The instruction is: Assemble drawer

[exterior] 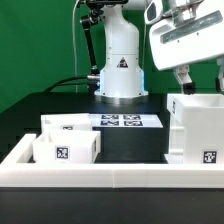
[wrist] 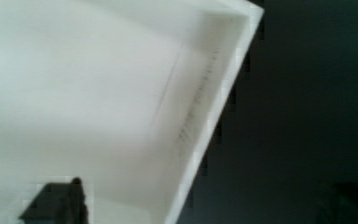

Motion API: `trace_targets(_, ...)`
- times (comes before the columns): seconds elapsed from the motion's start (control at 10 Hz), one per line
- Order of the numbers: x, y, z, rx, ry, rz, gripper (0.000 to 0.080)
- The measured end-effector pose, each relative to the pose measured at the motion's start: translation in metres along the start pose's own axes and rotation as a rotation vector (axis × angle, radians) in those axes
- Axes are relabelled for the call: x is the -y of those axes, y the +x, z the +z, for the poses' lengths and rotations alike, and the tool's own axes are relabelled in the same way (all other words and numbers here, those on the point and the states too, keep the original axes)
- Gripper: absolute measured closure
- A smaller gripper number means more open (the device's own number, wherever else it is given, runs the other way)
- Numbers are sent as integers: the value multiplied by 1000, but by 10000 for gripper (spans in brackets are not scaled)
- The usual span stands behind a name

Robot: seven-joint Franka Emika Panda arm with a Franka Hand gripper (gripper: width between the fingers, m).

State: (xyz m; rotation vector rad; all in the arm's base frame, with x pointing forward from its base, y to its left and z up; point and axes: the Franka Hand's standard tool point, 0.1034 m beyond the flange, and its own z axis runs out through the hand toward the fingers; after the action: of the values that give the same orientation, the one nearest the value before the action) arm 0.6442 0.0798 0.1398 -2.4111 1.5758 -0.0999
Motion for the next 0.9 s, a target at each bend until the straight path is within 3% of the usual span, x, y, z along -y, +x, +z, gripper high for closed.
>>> trace_targets(0.2,-1,1,0,-1,-3,-136,150)
trace_targets(0.4,-8,8,-4,-17,-51,-487,150)
trace_targets(0.5,-11,11,-7,-21,-55,-602,150)
trace_targets(0.6,-14,15,-8,-23,-35,-616,150)
trace_targets(0.9,-16,17,-6,-19,-42,-843,150)
